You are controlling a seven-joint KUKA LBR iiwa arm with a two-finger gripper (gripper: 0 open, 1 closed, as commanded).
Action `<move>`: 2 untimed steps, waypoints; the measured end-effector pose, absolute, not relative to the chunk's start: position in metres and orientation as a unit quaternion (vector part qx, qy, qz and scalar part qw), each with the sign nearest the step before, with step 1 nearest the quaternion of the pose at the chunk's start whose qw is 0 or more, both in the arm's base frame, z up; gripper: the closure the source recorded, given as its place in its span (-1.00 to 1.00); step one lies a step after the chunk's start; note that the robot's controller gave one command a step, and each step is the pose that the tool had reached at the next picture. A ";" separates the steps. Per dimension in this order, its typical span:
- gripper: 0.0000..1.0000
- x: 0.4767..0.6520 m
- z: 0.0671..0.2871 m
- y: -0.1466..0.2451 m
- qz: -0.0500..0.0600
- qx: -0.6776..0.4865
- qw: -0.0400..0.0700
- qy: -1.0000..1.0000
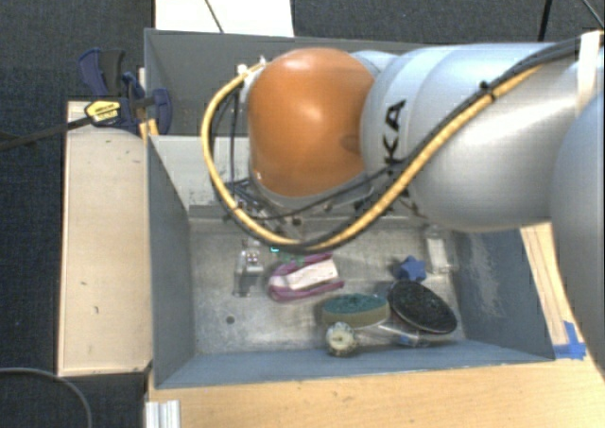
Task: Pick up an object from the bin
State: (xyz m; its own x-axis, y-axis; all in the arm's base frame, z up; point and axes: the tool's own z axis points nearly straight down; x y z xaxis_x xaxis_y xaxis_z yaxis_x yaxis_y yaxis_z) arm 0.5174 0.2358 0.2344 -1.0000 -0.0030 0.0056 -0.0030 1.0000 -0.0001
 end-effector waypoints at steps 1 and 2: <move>-1.00 0.519 0.175 0.150 0.001 0.102 0.001 -0.995; -1.00 0.545 0.174 0.164 -0.001 0.099 -0.003 -0.995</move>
Offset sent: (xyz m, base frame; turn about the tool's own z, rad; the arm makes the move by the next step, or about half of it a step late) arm 0.0008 -0.0830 -0.0580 -0.2063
